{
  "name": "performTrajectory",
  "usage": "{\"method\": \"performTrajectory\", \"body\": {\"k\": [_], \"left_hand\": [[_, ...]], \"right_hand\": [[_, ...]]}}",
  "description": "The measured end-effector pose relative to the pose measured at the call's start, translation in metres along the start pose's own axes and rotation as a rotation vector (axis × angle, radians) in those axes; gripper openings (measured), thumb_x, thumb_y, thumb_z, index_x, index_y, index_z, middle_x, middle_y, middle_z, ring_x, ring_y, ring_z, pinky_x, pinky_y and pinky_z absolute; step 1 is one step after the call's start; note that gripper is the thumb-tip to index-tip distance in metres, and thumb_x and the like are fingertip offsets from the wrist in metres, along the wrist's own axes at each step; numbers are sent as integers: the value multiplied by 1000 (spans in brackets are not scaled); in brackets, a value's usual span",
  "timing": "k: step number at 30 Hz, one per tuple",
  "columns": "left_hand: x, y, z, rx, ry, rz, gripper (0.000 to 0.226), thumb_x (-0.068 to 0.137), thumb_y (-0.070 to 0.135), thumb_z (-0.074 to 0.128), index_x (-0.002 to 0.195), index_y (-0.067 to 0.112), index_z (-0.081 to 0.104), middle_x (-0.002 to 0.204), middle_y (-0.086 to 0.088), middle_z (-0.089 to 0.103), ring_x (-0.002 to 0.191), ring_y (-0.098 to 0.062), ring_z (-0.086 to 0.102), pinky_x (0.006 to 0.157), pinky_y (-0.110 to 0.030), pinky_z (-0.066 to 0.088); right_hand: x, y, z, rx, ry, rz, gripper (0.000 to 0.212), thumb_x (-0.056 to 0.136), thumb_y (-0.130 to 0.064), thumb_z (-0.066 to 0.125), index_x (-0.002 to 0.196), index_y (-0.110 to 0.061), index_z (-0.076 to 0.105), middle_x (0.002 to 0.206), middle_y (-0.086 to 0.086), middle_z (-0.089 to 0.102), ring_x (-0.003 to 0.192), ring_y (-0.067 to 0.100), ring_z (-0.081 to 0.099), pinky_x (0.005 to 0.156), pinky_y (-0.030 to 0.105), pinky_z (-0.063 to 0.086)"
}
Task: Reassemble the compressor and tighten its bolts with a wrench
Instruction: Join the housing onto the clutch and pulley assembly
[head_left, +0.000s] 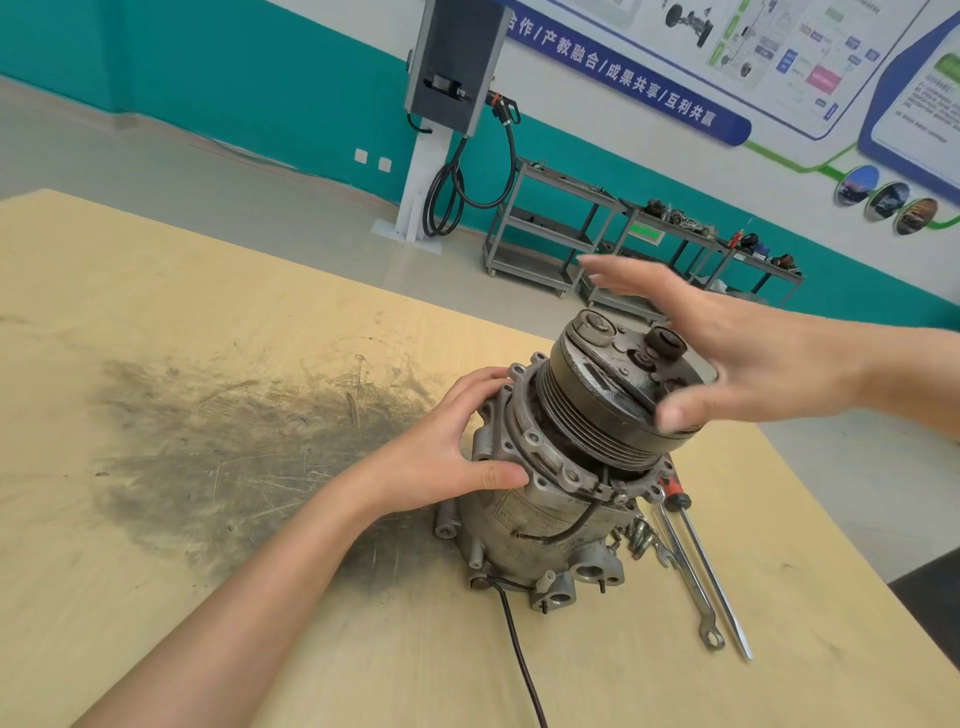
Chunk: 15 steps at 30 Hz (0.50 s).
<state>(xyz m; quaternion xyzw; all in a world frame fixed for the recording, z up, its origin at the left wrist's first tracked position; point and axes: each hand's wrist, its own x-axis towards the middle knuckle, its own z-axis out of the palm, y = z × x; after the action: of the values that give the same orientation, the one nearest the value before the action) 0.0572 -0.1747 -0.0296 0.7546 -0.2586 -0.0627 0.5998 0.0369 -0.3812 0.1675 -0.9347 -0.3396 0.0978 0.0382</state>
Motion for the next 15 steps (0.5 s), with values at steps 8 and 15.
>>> {"method": "performTrajectory", "body": {"k": [8, 15], "left_hand": [[0, -2, 0, 35, 9, 59, 117, 42, 85, 69, 140, 38, 26, 141, 39, 16, 128, 26, 21, 96, 6, 20], [1, -5, 0, 78, -36, 79, 115, 50, 66, 76, 144, 37, 16, 141, 41, 8, 125, 32, 10, 97, 8, 15]], "right_hand": [[20, -28, 17, -168, -127, 440, 132, 29, -92, 54, 140, -54, -7, 151, 4, 27, 136, 29, 34, 112, 48, 36], [25, -15, 16, -179, -108, 302, 97, 54, -70, 67, 132, -46, 14, 127, -8, 38, 114, 19, 35, 92, 36, 45]]}}
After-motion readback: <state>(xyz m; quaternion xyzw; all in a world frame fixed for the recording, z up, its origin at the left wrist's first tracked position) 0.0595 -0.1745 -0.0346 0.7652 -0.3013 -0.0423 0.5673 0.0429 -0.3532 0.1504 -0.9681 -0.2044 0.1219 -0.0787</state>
